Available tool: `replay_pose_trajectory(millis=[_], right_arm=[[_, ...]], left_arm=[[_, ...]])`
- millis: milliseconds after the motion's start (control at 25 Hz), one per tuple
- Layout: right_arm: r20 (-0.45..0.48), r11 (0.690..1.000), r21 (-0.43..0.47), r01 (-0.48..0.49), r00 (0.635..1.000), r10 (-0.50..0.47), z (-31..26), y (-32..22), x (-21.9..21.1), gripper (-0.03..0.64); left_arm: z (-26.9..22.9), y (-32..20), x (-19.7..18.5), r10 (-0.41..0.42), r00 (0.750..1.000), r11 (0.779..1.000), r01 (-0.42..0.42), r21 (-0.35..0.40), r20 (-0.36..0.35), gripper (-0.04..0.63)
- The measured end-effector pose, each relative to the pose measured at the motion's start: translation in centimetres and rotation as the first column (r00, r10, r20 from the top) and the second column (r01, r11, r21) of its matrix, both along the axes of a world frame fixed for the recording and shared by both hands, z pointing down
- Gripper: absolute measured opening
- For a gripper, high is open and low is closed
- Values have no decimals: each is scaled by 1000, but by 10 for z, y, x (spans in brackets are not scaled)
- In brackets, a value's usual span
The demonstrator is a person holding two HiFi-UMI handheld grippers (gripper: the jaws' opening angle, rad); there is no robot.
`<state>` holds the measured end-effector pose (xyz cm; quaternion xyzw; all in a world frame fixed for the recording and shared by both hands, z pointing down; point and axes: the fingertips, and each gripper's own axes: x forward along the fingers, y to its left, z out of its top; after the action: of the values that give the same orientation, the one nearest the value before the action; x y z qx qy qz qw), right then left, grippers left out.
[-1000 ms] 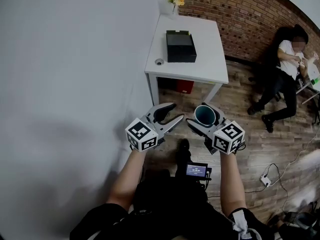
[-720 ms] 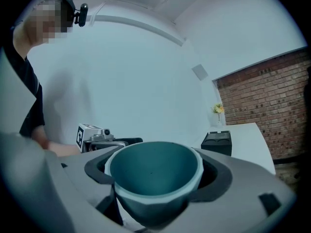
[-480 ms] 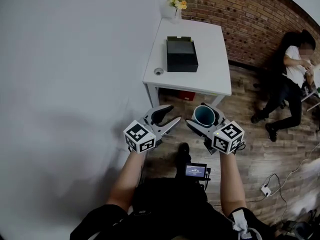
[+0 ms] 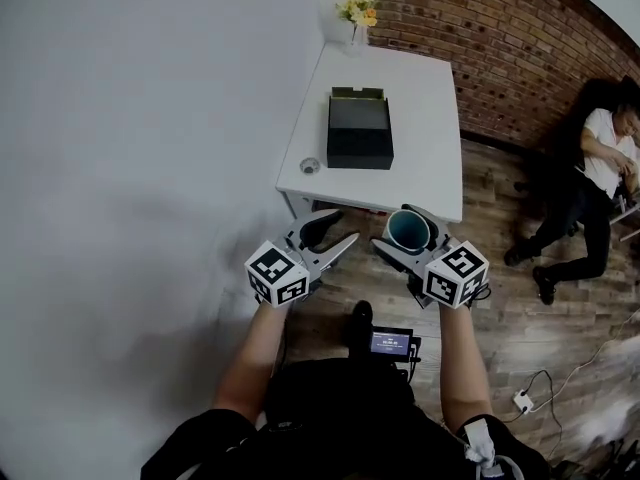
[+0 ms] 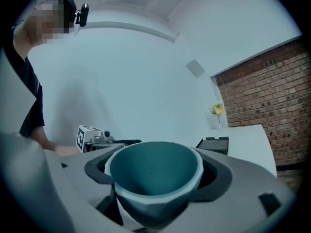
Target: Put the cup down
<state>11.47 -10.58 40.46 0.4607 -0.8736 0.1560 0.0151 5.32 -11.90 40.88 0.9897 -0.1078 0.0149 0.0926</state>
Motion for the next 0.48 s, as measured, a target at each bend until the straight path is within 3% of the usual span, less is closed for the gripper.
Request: replay_pose_trajectory(millis=[480], right_arm=[[11, 996, -4, 92, 996, -92, 1, -72, 45, 428]], left_arm=[[-1, -69, 47, -78, 997, 997, 78, 7, 7, 201]])
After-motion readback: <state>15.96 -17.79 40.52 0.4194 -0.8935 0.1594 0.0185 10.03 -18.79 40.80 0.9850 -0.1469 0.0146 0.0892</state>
